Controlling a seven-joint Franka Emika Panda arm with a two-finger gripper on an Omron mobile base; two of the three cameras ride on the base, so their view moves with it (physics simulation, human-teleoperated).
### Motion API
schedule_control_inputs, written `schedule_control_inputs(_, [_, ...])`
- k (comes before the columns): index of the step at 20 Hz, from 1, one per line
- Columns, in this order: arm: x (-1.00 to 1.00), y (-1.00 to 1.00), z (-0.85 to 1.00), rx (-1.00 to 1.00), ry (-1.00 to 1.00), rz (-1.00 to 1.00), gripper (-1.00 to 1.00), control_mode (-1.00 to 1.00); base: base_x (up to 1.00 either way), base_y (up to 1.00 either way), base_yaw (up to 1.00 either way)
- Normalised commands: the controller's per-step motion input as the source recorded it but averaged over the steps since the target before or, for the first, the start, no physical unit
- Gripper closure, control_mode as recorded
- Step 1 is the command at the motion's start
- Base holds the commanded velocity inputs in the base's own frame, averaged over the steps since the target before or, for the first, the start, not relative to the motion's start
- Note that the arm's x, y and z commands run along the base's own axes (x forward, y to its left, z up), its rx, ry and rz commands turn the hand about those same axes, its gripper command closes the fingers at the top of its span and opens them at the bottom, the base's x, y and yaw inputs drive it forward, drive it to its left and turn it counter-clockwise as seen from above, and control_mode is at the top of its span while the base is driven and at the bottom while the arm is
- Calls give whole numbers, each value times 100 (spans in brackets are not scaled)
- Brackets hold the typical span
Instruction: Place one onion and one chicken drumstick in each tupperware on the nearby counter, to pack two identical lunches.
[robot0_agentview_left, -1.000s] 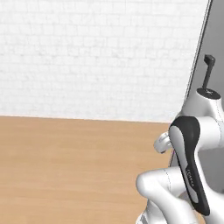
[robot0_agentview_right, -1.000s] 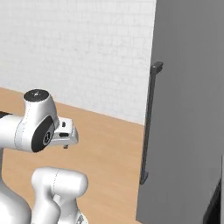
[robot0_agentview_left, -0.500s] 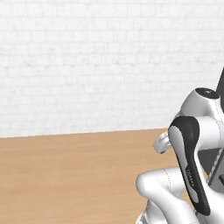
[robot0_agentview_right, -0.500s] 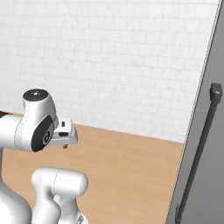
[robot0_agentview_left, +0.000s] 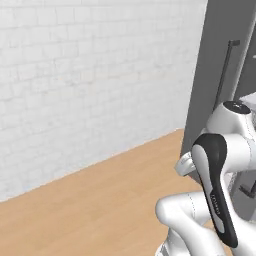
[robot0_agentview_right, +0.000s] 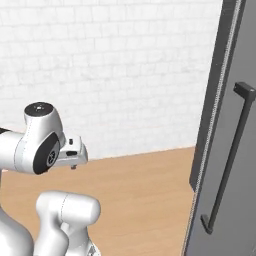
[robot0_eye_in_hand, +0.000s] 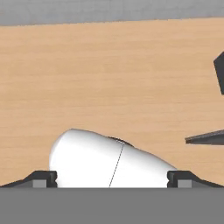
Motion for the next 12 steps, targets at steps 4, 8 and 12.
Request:
schedule_control_inputs(4, [0,0,0,0,0,0,-100,100,73,67,-78])
schedule_control_inputs(8, [0,0,0,0,0,0,-100,100,90,74,-74])
schedule_control_inputs(12, [0,0,0,0,0,0,-100,100,96,80,-71])
